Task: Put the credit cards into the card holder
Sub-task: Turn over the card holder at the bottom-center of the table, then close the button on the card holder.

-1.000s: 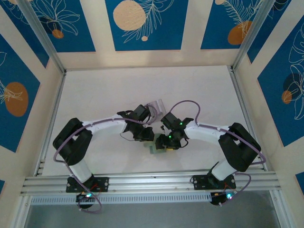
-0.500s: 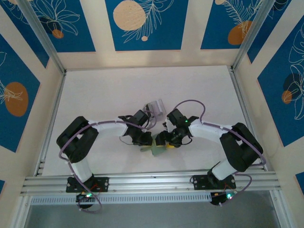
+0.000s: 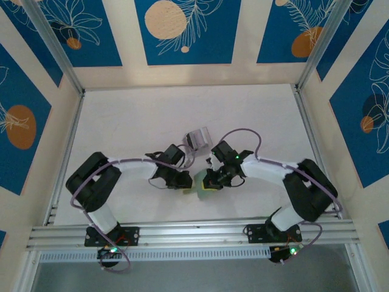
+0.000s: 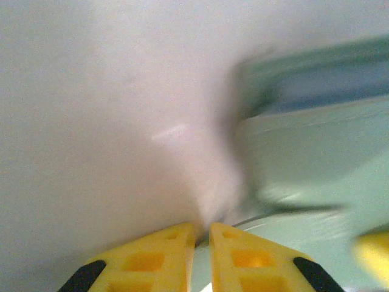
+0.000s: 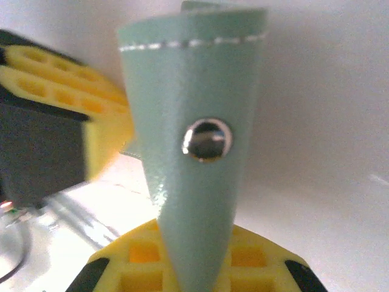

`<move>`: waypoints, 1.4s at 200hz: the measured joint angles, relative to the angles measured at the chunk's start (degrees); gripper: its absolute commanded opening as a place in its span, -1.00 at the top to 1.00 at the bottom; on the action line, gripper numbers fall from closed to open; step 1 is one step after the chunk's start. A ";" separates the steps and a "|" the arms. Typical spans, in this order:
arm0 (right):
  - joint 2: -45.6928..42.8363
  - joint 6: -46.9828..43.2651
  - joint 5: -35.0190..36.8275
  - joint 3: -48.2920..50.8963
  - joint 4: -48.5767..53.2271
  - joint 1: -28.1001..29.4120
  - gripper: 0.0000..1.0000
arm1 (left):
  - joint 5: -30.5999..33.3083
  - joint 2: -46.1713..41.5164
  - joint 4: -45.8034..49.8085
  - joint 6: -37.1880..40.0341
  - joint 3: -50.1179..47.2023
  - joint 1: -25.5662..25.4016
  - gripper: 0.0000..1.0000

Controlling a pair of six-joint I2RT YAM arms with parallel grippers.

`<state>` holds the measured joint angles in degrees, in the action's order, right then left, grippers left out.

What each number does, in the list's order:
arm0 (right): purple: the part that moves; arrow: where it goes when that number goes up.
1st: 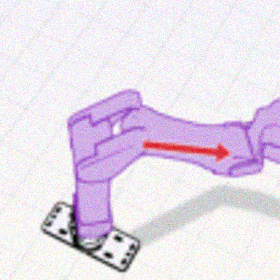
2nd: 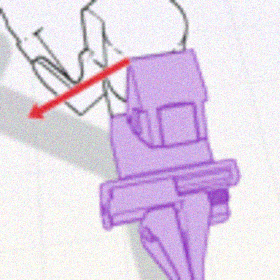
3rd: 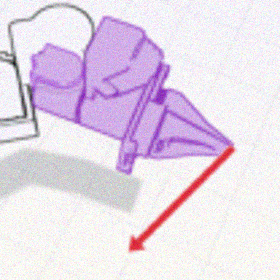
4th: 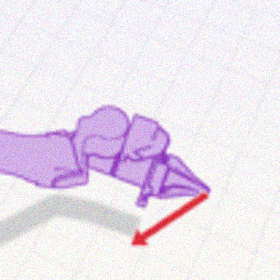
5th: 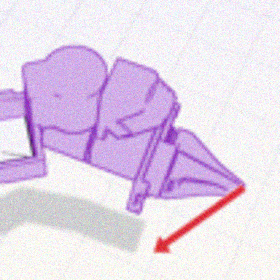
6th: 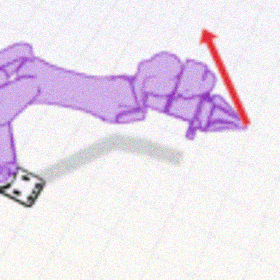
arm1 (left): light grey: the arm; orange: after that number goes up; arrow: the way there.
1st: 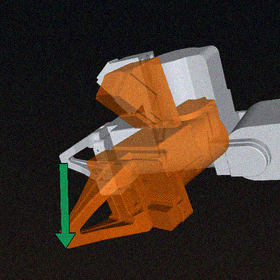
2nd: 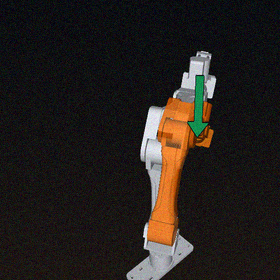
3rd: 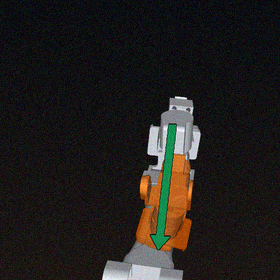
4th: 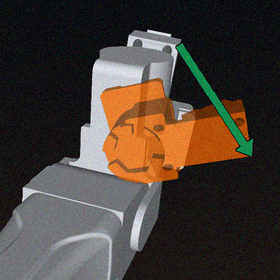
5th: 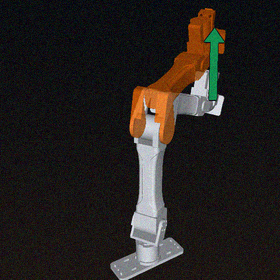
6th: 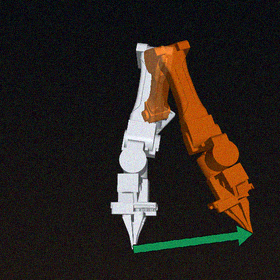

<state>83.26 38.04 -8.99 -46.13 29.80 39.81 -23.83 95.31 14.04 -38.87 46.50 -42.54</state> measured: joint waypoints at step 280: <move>1.49 -1.25 16.35 -11.26 21.70 1.60 0.09 | 3.91 -4.31 9.25 3.34 7.80 -0.83 -0.06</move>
<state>84.75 36.80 7.35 -57.39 51.51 41.41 -19.92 91.00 23.29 -35.53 54.30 -43.38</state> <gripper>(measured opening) 0.469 0.518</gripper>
